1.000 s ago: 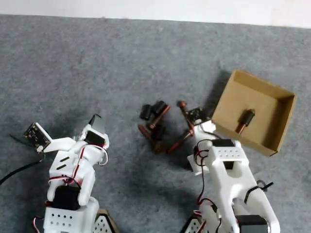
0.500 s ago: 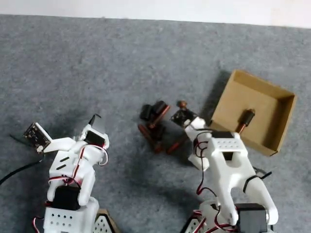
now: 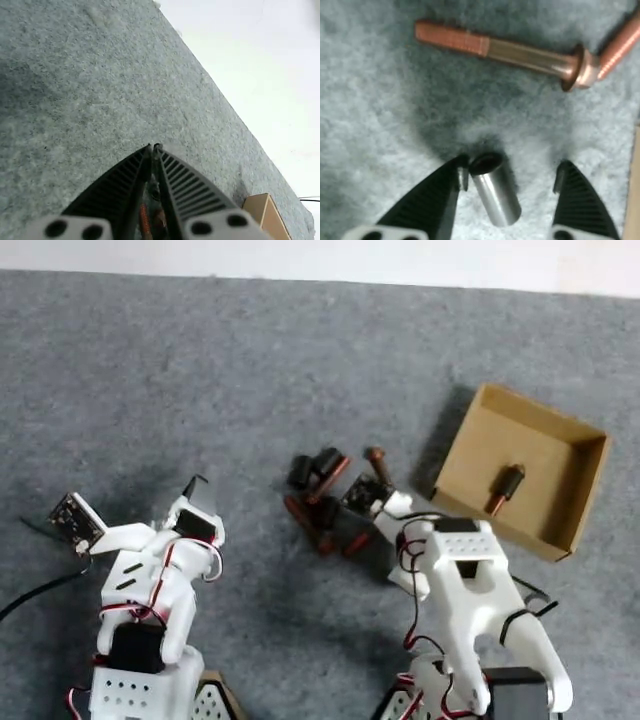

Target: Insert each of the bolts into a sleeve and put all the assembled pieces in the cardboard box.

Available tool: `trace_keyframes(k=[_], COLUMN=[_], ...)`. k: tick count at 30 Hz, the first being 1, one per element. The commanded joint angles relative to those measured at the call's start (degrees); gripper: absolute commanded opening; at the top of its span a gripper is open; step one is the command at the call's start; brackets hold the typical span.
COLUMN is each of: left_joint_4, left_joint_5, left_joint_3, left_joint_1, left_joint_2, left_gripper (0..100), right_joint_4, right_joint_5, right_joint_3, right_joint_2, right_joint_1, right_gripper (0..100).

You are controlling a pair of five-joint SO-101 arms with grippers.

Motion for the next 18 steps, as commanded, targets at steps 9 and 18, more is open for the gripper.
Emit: trace_keyframes(k=[9, 18], left_joint_4=[-1.3, -1.3], left_joint_5=[0.1, 0.1], left_joint_3=[-0.2, -0.2], left_joint_1=[-0.4, -0.4], left_joint_2=[-0.1, -0.1], left_gripper=[3, 3], right_joint_4=[-2.0, -0.7], right_joint_5=[-2.7, -5.9], right_joint_3=[3.6, 3.6], right_joint_2=[0.6, 0.0], right_joint_1=[-1.0, -3.7], right_gripper=[0.5, 0.5])
